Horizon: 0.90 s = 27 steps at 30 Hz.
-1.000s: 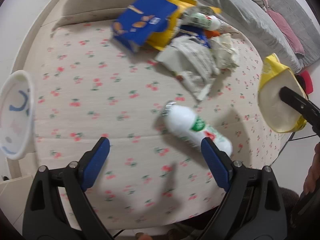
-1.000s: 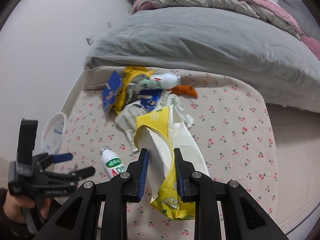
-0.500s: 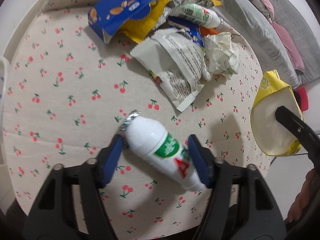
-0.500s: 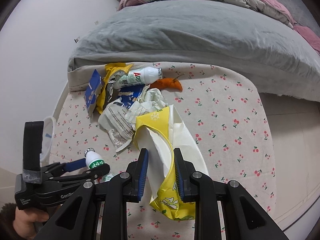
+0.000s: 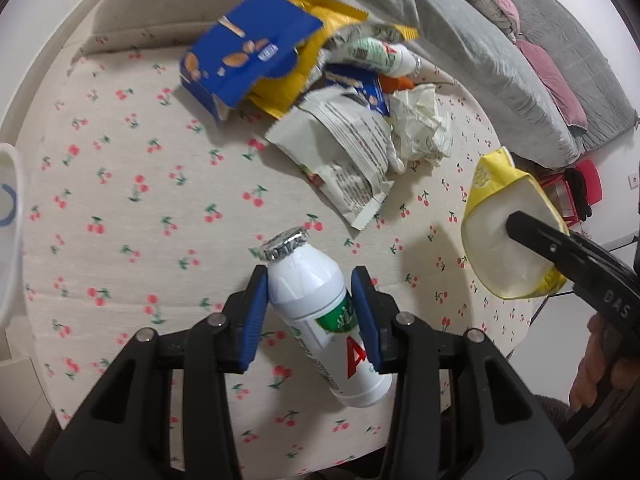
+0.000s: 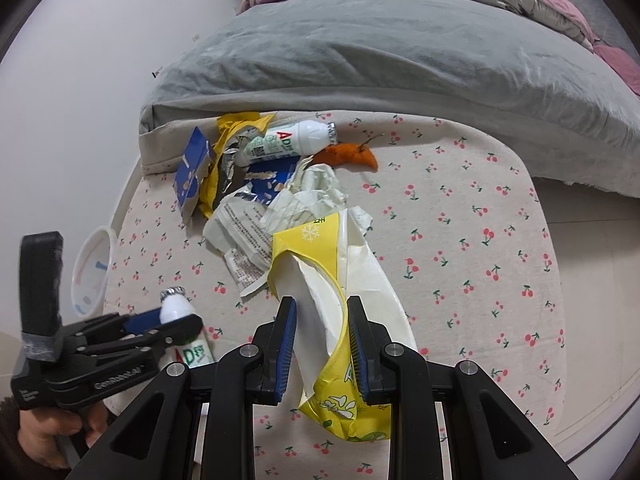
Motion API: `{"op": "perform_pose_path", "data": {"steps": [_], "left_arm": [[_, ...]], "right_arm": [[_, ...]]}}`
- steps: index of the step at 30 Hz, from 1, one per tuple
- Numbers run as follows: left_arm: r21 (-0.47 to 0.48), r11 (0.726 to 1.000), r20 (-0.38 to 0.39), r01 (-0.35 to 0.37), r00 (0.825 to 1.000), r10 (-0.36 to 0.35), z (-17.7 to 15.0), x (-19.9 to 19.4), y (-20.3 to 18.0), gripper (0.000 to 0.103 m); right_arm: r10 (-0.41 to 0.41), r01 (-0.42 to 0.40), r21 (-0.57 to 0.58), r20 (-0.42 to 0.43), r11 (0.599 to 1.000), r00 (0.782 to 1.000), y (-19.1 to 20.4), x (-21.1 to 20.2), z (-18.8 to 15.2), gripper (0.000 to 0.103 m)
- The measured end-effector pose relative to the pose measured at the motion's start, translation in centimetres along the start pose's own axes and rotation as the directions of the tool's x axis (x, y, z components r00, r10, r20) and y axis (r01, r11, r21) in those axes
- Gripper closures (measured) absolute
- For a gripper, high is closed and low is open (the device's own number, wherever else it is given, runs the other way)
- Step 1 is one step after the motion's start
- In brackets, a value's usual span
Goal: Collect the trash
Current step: 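Carry the yogurt bottle to the bin and release it with the left tool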
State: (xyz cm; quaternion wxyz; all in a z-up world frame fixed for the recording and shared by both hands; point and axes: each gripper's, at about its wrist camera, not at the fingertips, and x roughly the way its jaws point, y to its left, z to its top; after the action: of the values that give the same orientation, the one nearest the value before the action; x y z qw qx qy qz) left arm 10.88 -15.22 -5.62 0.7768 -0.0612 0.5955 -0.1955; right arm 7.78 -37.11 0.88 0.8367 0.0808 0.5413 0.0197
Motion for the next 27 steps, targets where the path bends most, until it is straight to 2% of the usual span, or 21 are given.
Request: {"op": "perform_pose_path", "data": {"steps": [5, 11, 18, 27], "left_arm": [[-0.012, 1.0, 0.03, -0.009, 0.999, 0.009, -0.2, -1.4, 2.0, 0.059], [-0.055, 0.997, 0.09, -0.052, 0.994, 0.057, 0.1, -3.4, 5.2, 0.059], [-0.127, 0.987, 0.148, -0.102, 0.982, 0.121, -1.1, -6.4, 10.7, 0.059], [-0.253, 0.956, 0.207, -0.147, 0.957, 0.202, -2.4, -9.9, 18.1, 0.059]], "right_arm": [[0.001, -0.001, -0.028, -0.008, 1.0, 1.0, 1.4, 0.4, 0.0, 0.077], [0.01, -0.011, -0.061, -0.017, 0.998, 1.0, 3.5, 0.9, 0.3, 0.077], [0.02, -0.023, -0.107, -0.026, 0.994, 0.999, 6.4, 1.6, 0.7, 0.077], [0.045, -0.053, -0.179, -0.047, 0.983, 0.998, 11.7, 2.9, 1.1, 0.077]]}}
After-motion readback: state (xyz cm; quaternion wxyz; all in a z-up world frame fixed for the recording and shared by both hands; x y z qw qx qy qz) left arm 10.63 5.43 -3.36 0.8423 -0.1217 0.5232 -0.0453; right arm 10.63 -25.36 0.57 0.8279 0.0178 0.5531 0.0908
